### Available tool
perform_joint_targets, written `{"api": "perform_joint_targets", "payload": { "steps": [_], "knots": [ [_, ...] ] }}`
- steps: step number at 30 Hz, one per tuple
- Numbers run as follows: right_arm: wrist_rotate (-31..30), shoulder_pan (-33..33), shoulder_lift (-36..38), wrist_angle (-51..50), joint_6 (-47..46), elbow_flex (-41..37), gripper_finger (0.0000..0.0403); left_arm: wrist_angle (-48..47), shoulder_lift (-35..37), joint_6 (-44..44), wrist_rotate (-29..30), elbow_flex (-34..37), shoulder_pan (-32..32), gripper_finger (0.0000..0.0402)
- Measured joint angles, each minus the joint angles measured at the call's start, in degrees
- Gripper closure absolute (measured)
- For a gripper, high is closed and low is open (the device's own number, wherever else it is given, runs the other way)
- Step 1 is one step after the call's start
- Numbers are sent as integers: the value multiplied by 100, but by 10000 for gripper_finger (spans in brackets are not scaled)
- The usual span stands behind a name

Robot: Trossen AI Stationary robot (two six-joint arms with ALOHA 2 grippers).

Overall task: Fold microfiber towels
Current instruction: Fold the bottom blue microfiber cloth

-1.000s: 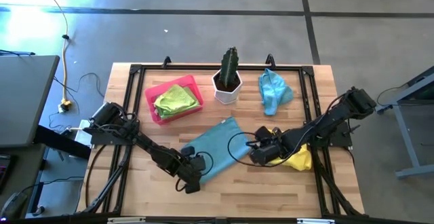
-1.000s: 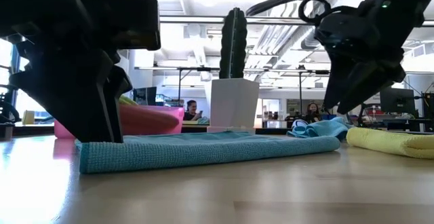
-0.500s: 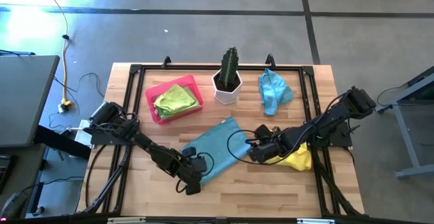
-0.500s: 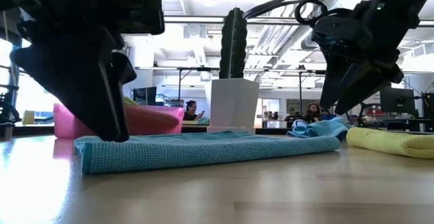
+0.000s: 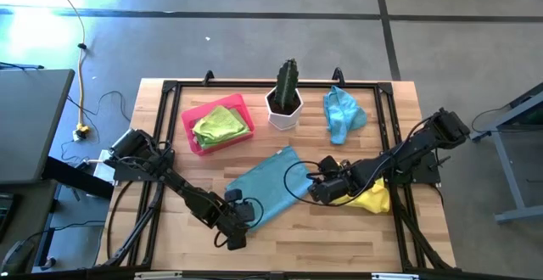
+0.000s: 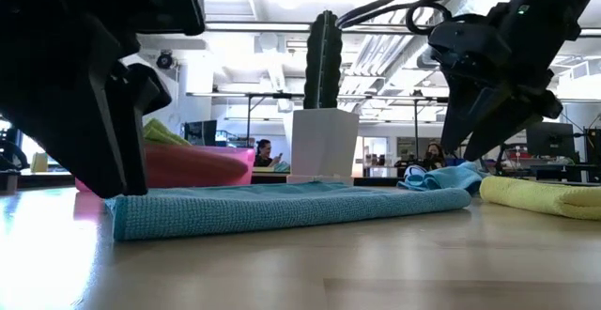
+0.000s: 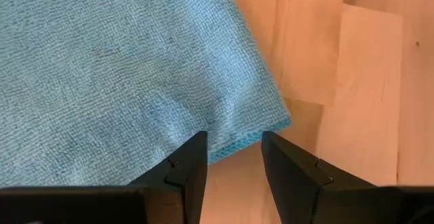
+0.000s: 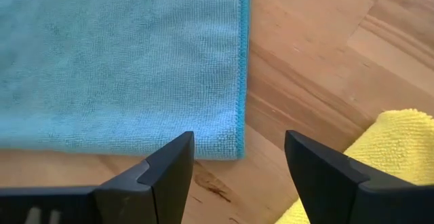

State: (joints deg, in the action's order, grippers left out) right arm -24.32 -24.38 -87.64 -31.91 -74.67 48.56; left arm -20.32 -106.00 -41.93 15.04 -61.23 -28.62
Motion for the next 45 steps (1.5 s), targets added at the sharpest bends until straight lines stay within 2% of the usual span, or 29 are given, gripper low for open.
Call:
{"api": "perform_joint_targets", "payload": {
  "steps": [9, 16, 24, 34, 38, 45],
  "knots": [
    [100, 2, -767, 459, -151, 0, 179, -1, 4, -58, 57, 0, 0, 271],
    [182, 4, -1058, 789, -44, 0, 184, 1, 4, -97, 53, 0, 0, 271],
    [123, 2, -1164, 922, -11, 0, 249, 2, 7, -98, 31, 0, 0, 271],
    [192, 4, -1179, 1108, 169, -4, 390, -40, 14, -97, 31, -4, 3, 271],
    [244, 9, -1125, 1003, 332, 0, 395, -312, 147, -159, 33, -8, 4, 271],
    [480, 289, -772, 159, 651, 0, 399, -717, 575, -315, 45, -9, -14, 271]
  ]
}}
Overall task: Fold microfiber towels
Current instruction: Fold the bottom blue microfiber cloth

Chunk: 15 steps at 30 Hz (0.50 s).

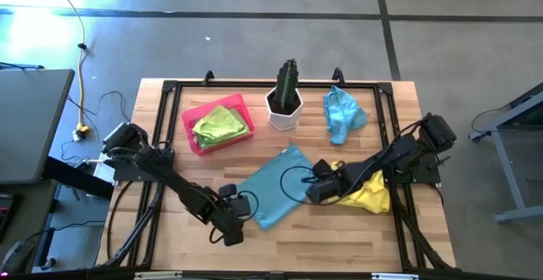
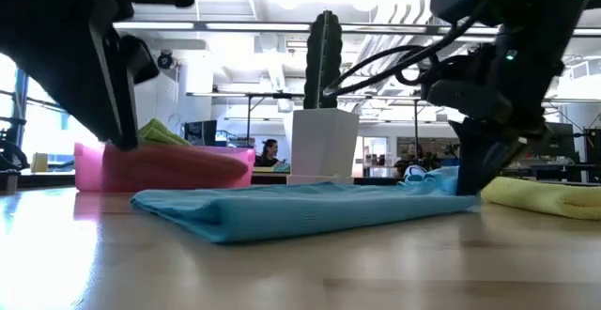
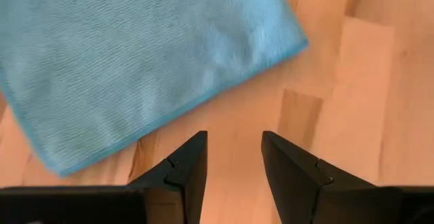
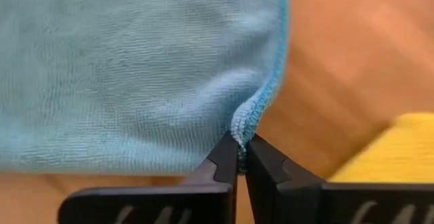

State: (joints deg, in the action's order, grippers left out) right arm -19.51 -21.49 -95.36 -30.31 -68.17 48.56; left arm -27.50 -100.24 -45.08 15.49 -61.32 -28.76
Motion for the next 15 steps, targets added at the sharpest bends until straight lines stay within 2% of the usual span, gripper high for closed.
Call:
{"api": "perform_joint_targets", "payload": {
  "steps": [10, 15],
  "knots": [
    [122, 590, 495, -332, 838, 219, 399, -11, 622, 17, 45, 2, -167, 271],
    [129, 609, 497, 256, 1129, 470, 399, -83, 906, 167, 285, 2, -352, 271]
  ]
}}
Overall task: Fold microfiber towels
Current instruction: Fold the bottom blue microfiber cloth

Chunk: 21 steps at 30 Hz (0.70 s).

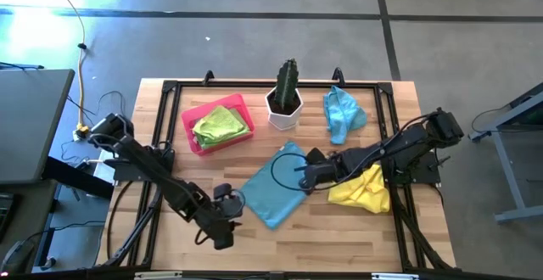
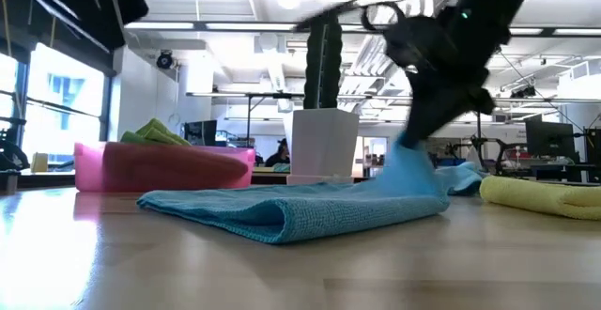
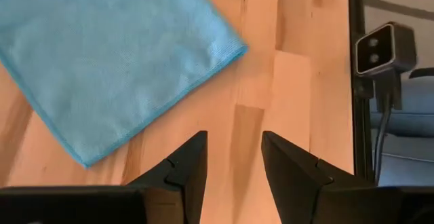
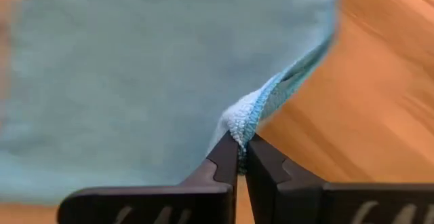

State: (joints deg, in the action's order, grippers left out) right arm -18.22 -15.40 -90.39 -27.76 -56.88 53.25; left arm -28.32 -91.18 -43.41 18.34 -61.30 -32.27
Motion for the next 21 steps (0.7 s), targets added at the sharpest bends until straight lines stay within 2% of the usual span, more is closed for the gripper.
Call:
{"api": "perform_joint_targets", "payload": {
  "steps": [6, 15, 21],
  "knots": [
    [82, -161, -139, 1129, 82, 9, 399, -41, 252, 21, 329, 2, -210, 271],
    [215, -605, -968, 3184, 1, 79, 399, -53, 380, 6, 696, 4, -596, 271],
    [229, -783, -1704, 3273, 216, 807, 399, -61, 381, -88, 900, 4, -771, 271]
  ]
}}
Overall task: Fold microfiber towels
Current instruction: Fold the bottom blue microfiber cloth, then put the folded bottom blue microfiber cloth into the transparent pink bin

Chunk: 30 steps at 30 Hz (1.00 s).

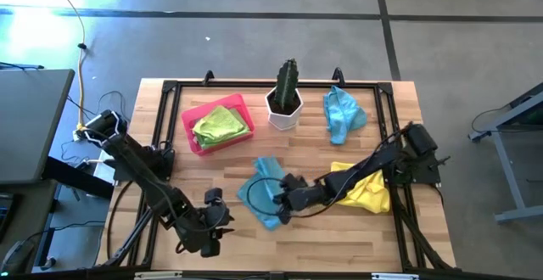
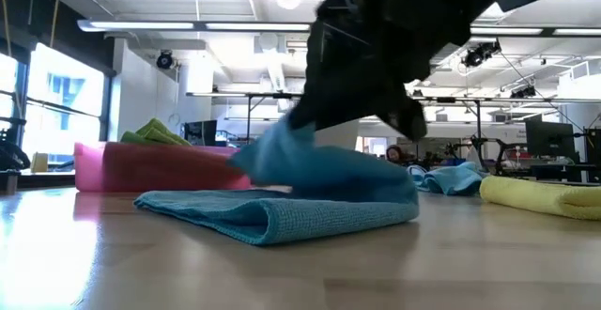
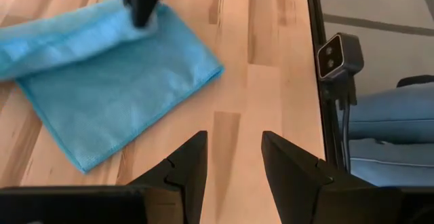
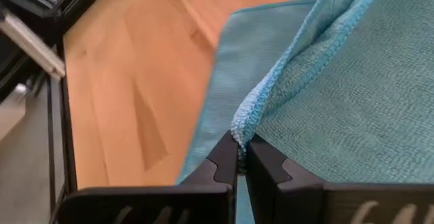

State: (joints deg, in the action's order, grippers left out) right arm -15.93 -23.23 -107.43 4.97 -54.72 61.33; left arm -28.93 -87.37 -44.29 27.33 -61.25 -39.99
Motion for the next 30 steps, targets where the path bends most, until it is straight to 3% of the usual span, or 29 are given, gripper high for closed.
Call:
{"api": "perform_joint_targets", "payload": {
  "steps": [6, 14, 18, 25, 27, 30],
  "knots": [
    [479, -183, -777, -93, 324, 878, 399, -20, 0, -164, 89, 0, -186, 271],
    [686, -288, -1142, -1403, 680, 1654, 393, -28, -2, -272, 300, 0, -369, 271],
    [873, -283, -1136, -1394, 826, 1671, 350, -42, -4, -312, 337, 0, -369, 271],
    [2222, -383, -980, -1446, 1821, 1671, 255, -44, -32, -95, 339, 26, -367, 271],
    [2057, -494, -980, -1515, 2363, 1671, 241, -44, -74, 138, 337, 26, -367, 271],
    [1038, -663, -1011, -1795, 3164, 1669, 233, -15, -161, 416, 385, 26, -354, 271]
  ]
}}
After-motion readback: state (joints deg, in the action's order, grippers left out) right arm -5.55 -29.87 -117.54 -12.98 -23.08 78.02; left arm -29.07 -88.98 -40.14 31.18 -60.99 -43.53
